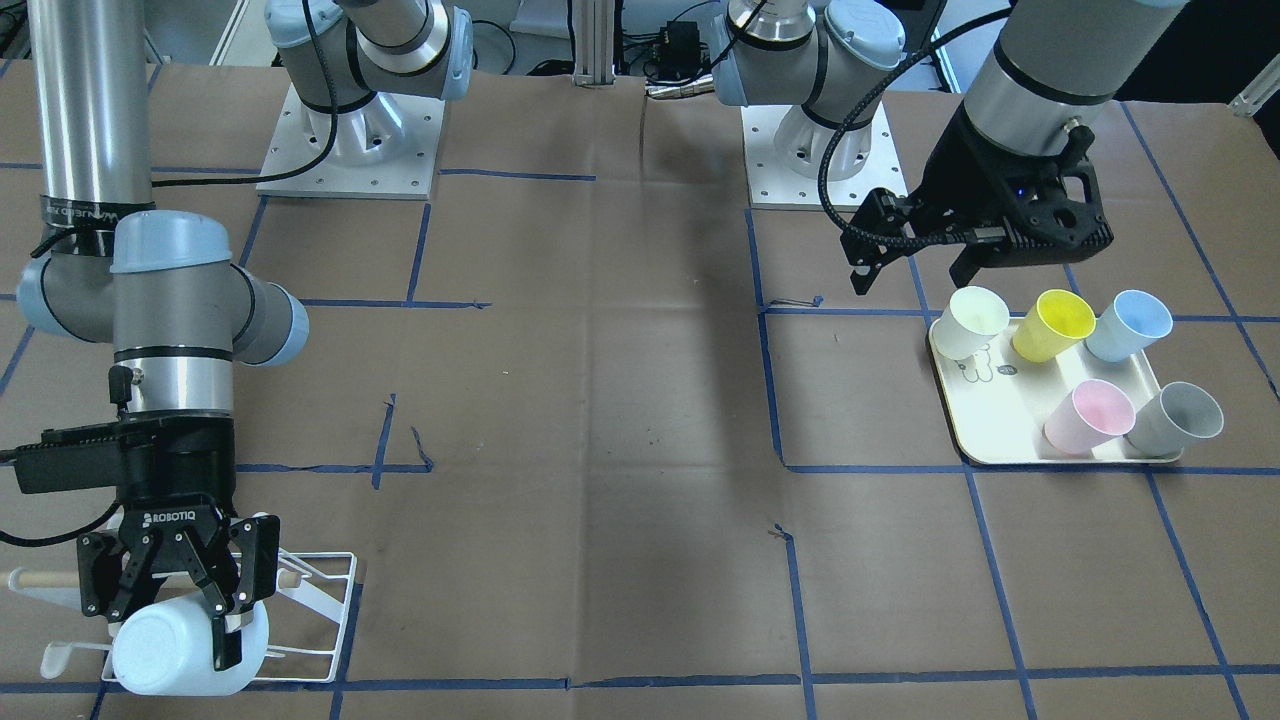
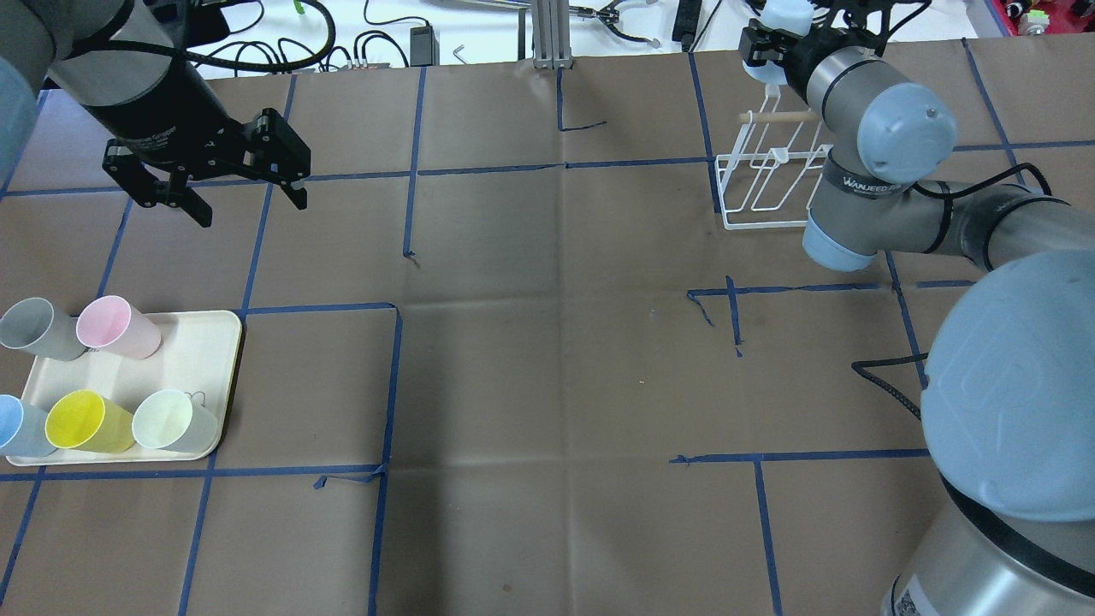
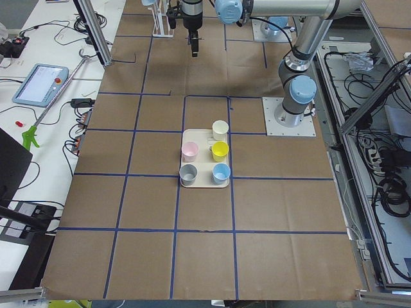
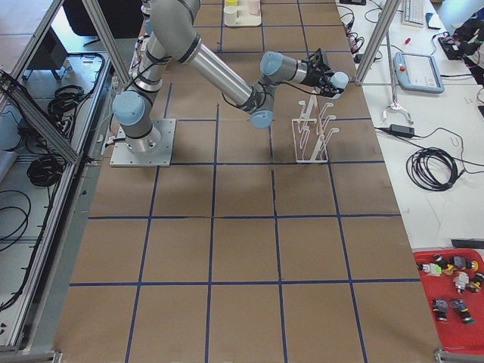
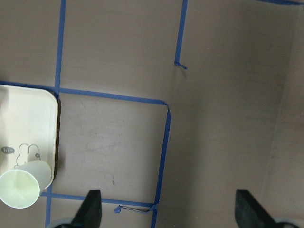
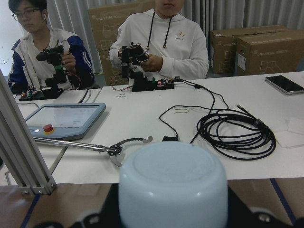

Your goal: Transfer IKEA cup to right arm and place on rack

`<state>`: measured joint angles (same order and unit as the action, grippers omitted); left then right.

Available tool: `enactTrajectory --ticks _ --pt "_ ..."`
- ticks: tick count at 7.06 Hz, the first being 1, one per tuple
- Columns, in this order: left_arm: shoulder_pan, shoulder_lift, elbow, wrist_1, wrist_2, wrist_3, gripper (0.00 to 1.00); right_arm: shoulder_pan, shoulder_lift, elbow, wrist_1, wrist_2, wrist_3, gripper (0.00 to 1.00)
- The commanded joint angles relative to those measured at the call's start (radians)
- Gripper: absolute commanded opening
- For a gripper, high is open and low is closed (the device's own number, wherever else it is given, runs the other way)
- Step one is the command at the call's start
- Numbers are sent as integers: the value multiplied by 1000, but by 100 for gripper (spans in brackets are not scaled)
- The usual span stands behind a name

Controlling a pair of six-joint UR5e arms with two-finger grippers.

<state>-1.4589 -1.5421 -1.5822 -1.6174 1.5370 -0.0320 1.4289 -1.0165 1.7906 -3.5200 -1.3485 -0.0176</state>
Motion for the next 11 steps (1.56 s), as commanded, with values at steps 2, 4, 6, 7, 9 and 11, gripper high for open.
enactTrajectory --ticks 2,4,6,7,9,11 --pt "205 90 -140 -27 18 204 100 -2 19 -4 -4 -1 -56 10" --pt "339 144 -267 52 60 369 99 -2 58 -25 -4 -1 -56 10" --pt "425 198 -385 117 58 476 99 -1 61 -7 -2 -1 -55 10" --pt "431 198 -431 187 58 516 99 -1 59 4 -1 -3 -56 14" --pt "436 171 -534 348 58 588 99 -1 58 9 9 -3 -47 99" --pt "436 107 -608 494 58 593 99 -1 55 7 10 -1 -48 100"
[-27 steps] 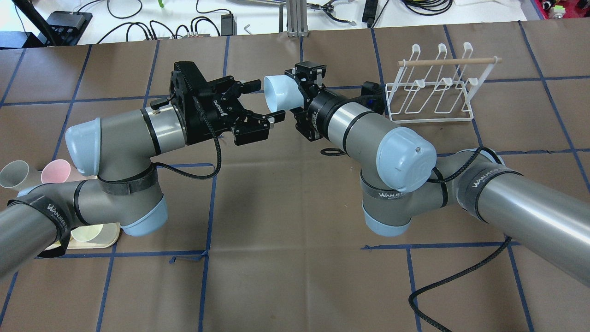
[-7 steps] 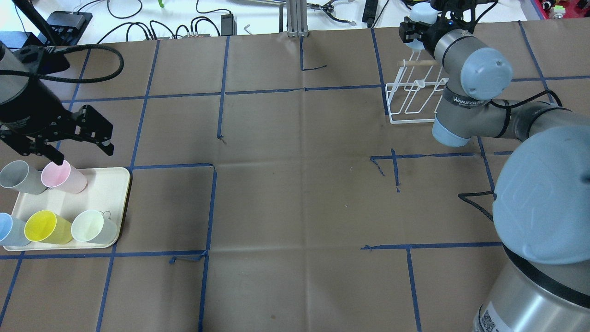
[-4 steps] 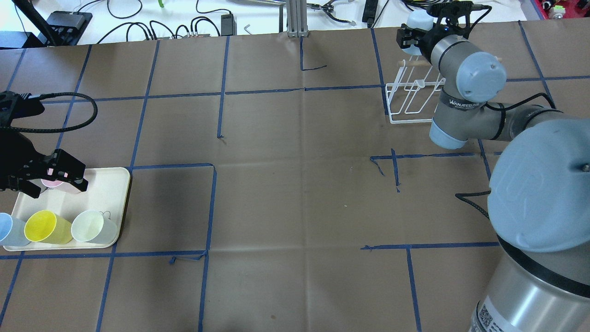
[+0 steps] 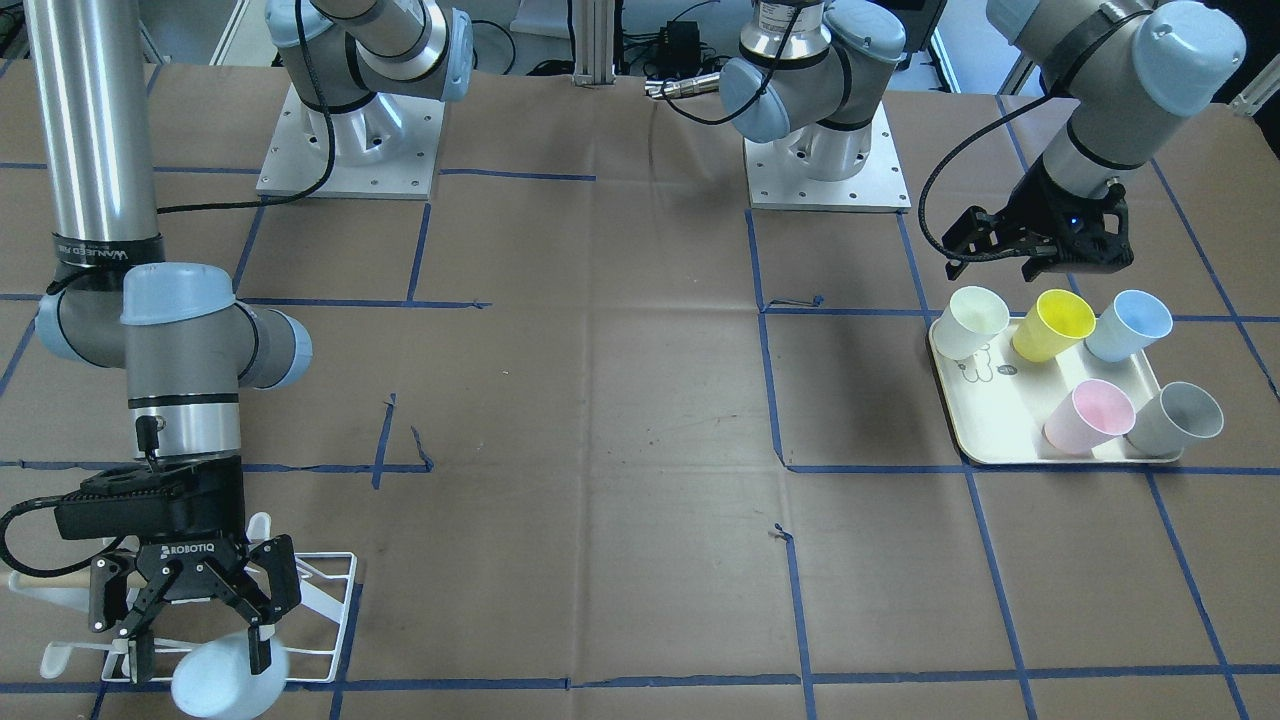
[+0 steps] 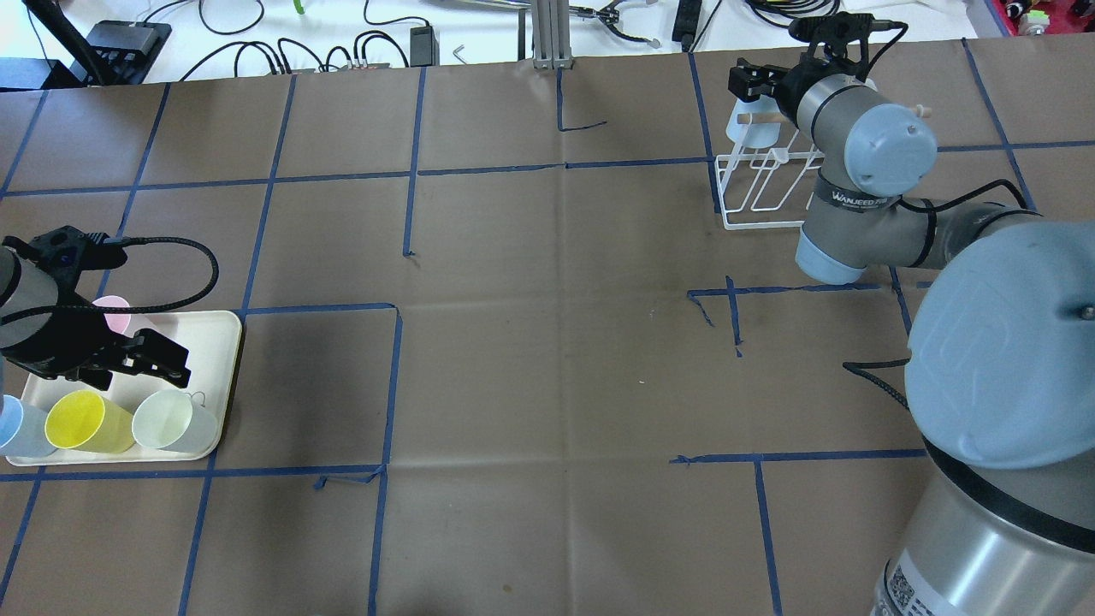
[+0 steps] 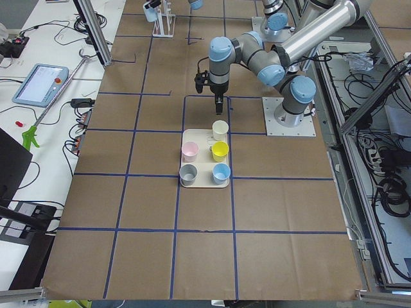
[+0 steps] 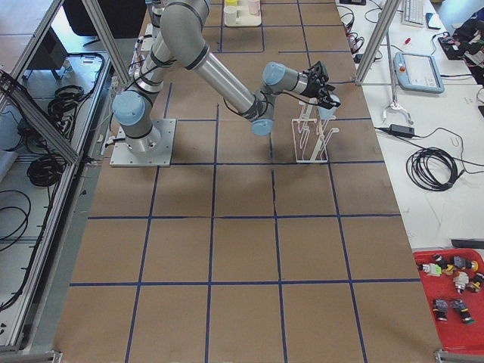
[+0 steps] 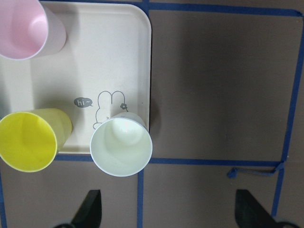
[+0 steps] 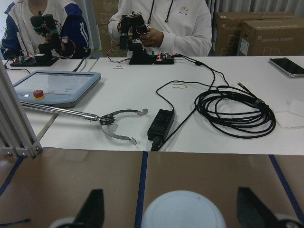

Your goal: Transfer IKEA cup to right arm and place on rack

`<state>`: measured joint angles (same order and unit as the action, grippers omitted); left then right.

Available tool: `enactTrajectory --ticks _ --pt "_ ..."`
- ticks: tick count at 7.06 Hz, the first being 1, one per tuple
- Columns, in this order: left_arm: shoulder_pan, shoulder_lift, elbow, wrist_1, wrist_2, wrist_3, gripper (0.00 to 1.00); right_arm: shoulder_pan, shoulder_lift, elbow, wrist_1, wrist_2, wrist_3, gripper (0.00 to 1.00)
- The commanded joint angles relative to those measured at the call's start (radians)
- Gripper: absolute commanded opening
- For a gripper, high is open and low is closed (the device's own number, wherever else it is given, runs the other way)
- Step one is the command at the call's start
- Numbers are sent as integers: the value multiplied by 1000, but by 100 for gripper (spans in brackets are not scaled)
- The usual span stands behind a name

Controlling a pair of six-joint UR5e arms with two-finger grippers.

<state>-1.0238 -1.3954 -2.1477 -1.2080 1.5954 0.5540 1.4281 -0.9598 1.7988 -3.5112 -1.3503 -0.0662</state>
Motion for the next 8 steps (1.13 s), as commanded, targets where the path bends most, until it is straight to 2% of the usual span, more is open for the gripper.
enactTrajectory --ticks 1,3,5,7,8 --pt "1 -78 -56 111 0 7 99 0 -7 -1 3 0 2 100" --pt "1 -129 -96 204 3 38 99 6 -43 -1 5 -1 6 100" --pt "22 -142 -107 202 44 40 99 26 -124 5 33 3 -7 100" --pt "42 -139 -129 196 43 34 99 44 -253 28 113 3 -6 100" --pt "41 -134 -129 193 43 30 99 44 -330 69 124 3 2 100"
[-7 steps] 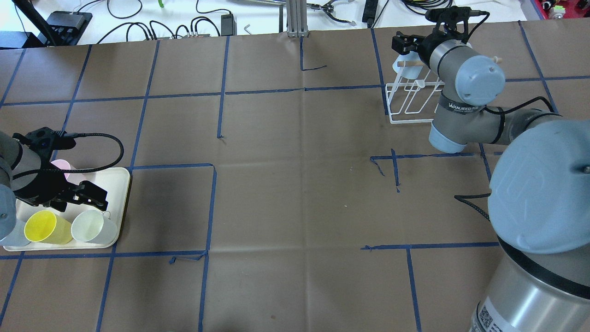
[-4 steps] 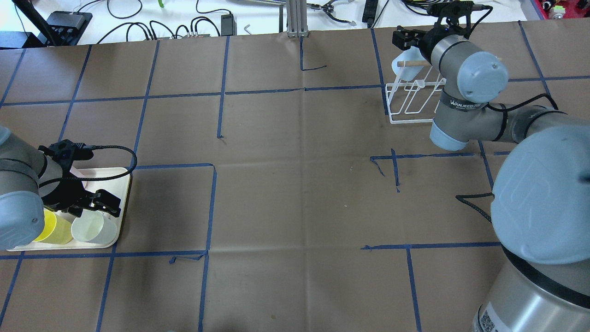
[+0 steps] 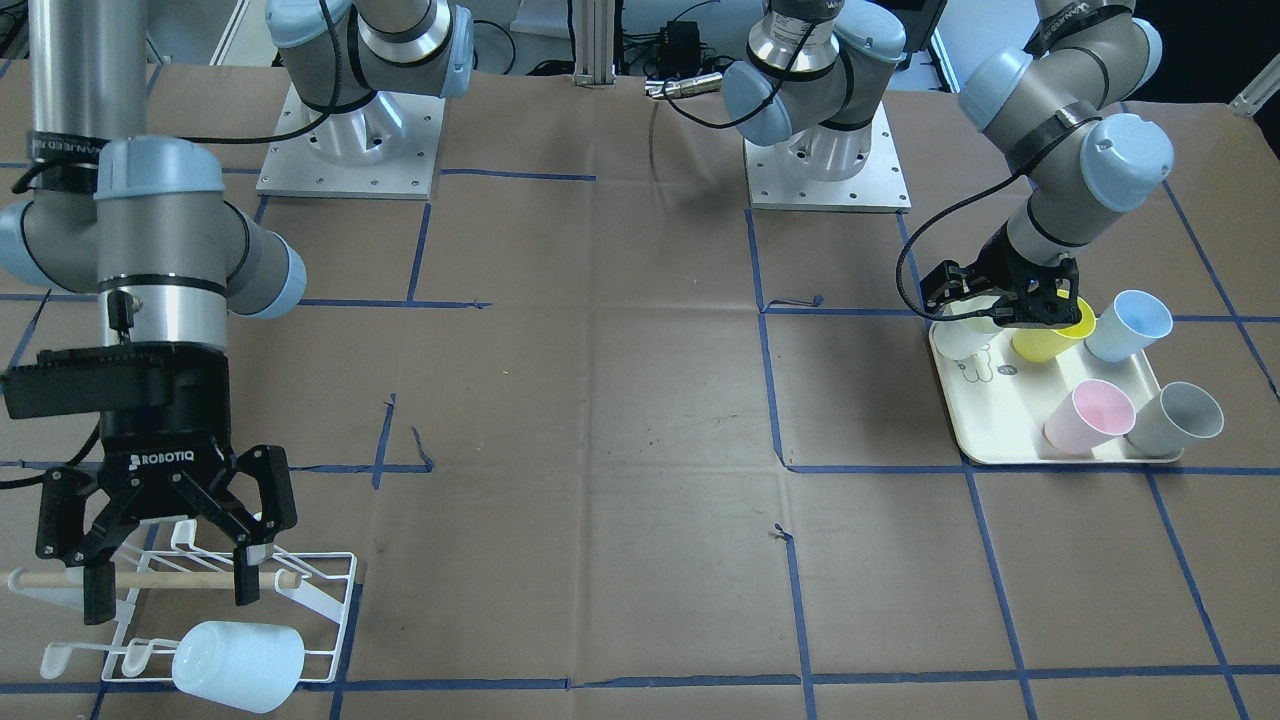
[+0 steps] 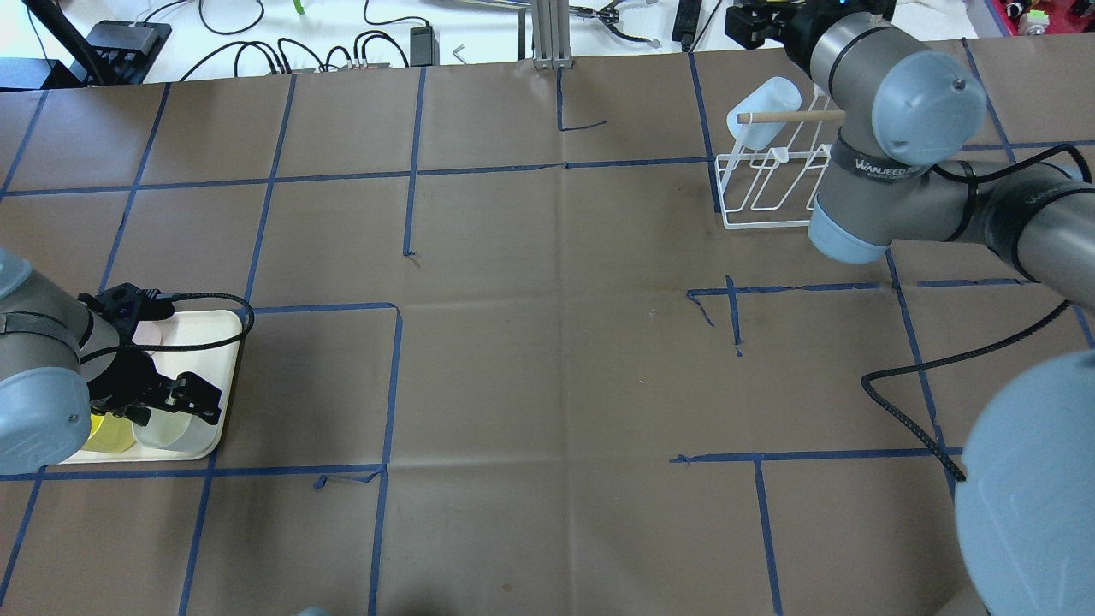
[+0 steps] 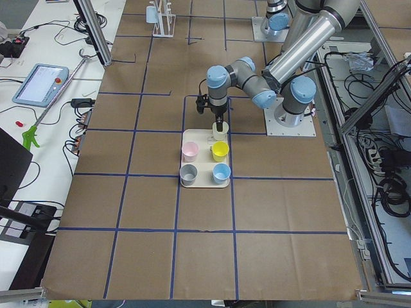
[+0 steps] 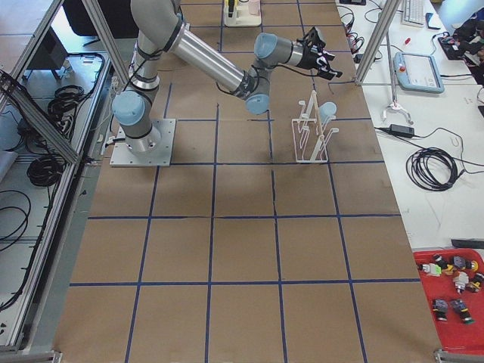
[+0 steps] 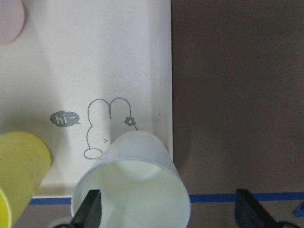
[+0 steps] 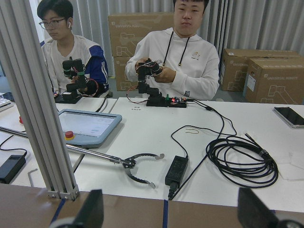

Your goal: Transfer IKEA cup to right arm and place on rack

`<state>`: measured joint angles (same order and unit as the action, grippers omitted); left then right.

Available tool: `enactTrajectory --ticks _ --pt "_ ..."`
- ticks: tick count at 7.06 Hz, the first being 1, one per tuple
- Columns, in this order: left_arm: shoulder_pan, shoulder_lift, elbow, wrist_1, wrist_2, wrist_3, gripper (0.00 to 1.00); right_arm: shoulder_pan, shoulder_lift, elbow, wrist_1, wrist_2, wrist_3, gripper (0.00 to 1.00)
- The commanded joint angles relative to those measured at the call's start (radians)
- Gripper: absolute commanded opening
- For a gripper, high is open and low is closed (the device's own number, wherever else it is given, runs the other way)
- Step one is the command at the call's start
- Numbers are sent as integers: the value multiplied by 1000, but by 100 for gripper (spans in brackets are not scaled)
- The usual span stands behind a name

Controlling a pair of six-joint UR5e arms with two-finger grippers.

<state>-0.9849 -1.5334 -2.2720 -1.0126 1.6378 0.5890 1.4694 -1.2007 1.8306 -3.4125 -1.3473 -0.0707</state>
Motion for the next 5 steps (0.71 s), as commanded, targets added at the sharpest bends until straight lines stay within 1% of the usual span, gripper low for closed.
enactTrajectory --ticks 1,2,3,4,5 --pt "2 4 -6 -6 1 -8 99 9 -165 89 25 3 9 100" --pt "2 4 -4 -8 1 -6 83 35 -225 137 24 11 11 100" --pt "2 4 -4 -11 4 -6 45 72 -258 182 21 13 20 100" --pt "2 1 -3 -15 4 -8 15 94 -272 211 15 13 96 100" --pt "2 1 5 -35 2 -6 1 130 -280 234 10 10 237 100"
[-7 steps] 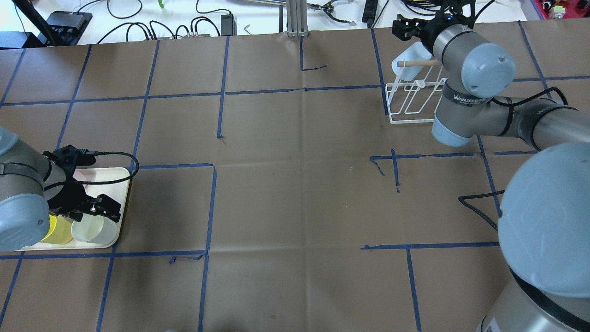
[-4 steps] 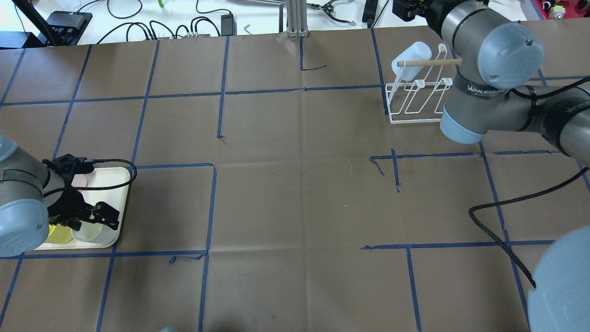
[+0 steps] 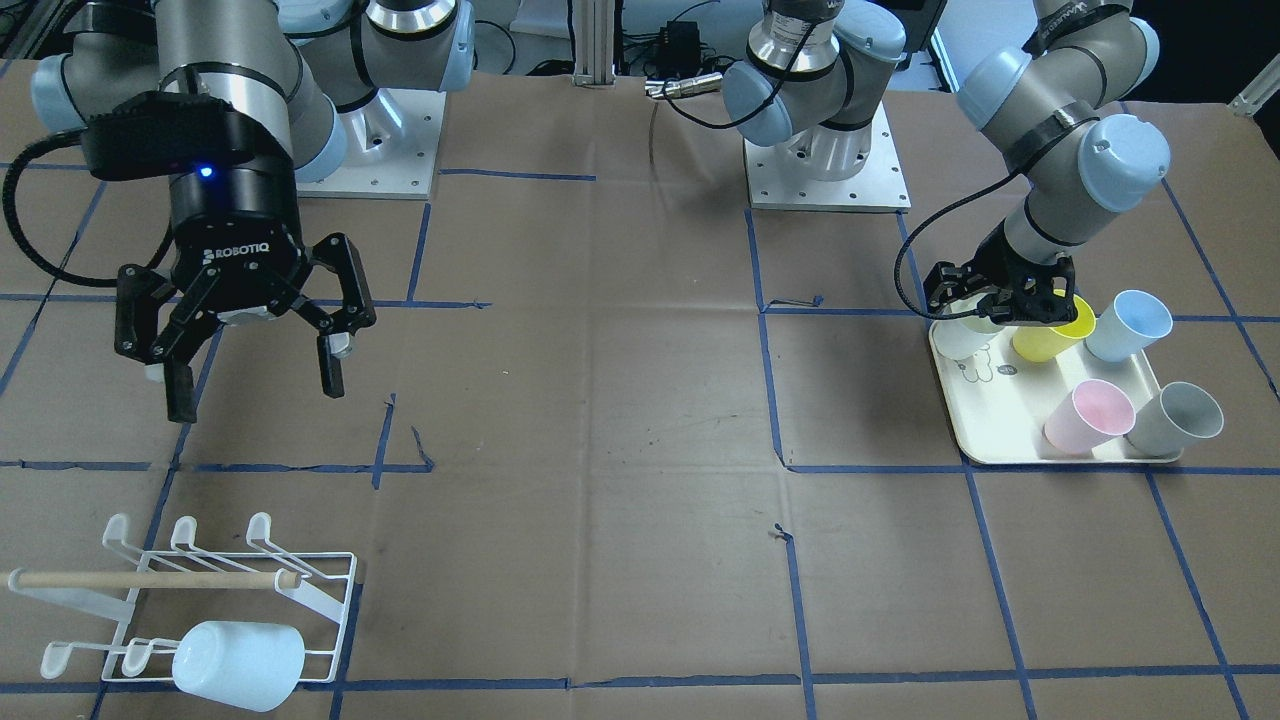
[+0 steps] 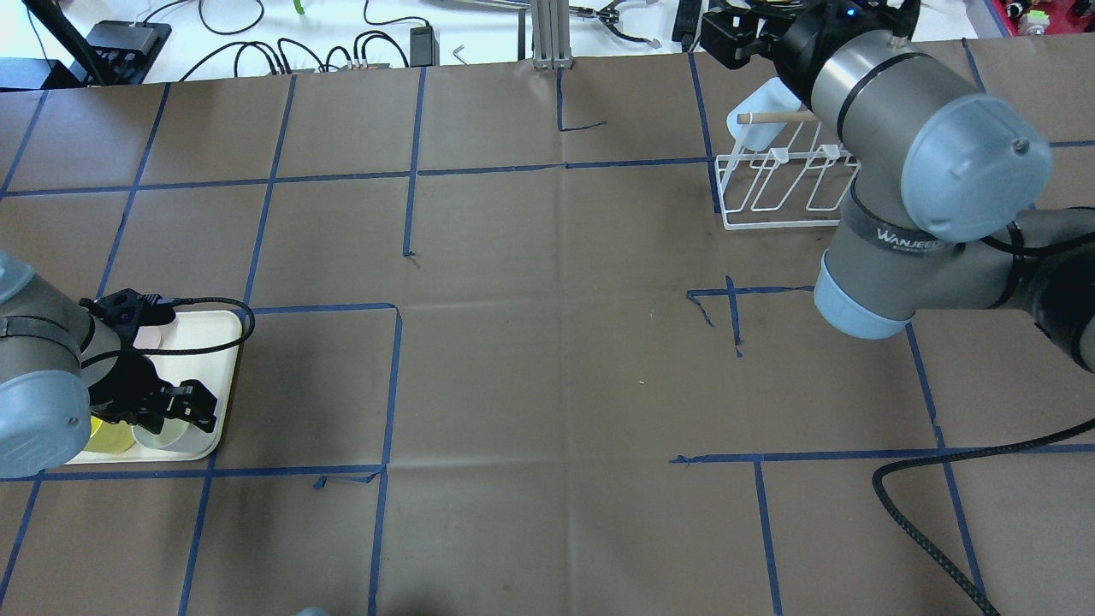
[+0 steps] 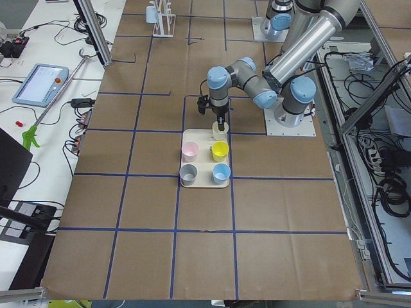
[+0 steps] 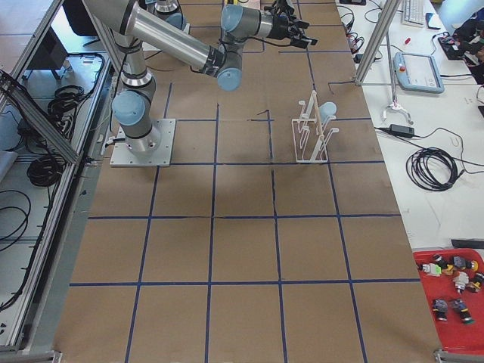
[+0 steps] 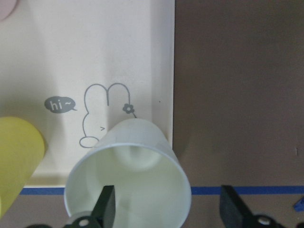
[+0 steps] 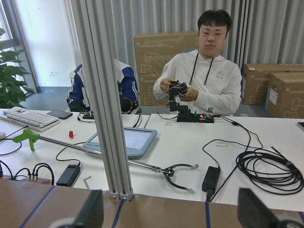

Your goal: Transfer IKEA cup to right arm and place on rack

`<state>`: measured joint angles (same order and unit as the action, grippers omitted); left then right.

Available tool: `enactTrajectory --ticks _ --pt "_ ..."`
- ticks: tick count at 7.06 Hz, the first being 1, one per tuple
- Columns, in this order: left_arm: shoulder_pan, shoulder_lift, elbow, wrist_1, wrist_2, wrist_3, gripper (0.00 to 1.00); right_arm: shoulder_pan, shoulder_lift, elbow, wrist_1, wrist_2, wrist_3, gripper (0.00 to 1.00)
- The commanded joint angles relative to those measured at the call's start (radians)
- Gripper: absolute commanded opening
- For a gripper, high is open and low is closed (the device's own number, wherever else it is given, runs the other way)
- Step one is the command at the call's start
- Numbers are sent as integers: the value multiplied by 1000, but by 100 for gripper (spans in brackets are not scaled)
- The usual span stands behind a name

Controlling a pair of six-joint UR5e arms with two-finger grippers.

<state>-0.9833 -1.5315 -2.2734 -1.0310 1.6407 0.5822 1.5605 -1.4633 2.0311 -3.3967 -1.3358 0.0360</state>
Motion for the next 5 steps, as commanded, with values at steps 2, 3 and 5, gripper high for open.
enactTrajectory --ticks 2,3,5 --pt "2 5 20 -17 2 5 0 99 -14 60 -16 -17 343 99" --pt "2 8 29 -20 7 5 0 127 -11 66 -19 -48 489 99" --pt "0 57 96 -85 4 -19 0 191 0 81 -62 -158 850 99"
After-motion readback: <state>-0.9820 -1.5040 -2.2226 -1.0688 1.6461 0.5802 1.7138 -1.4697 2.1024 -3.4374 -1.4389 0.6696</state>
